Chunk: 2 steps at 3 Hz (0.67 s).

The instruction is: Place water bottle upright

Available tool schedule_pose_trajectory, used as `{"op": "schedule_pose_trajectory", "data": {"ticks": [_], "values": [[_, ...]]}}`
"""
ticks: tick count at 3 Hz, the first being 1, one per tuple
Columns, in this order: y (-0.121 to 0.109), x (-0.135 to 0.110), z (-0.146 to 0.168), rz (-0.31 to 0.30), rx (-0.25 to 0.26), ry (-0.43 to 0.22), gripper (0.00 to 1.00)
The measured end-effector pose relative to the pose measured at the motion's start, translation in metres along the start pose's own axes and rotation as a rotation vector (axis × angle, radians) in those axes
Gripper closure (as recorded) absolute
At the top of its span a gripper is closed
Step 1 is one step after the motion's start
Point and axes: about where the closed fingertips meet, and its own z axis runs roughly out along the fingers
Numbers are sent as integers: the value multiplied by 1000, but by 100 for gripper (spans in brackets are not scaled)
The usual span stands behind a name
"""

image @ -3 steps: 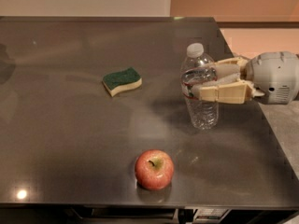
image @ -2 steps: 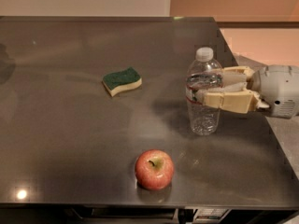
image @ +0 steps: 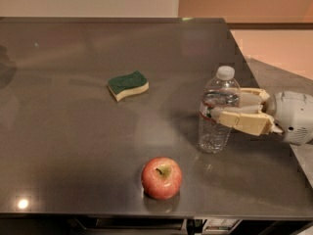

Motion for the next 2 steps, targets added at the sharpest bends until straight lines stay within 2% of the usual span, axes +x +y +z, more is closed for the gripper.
{"op": "schedule_pose_trajectory", "data": {"ticks": [1, 2], "values": [[-6, 9, -4, 14, 0, -40, 100], [-11, 14, -7, 17, -9, -85, 83]]}}
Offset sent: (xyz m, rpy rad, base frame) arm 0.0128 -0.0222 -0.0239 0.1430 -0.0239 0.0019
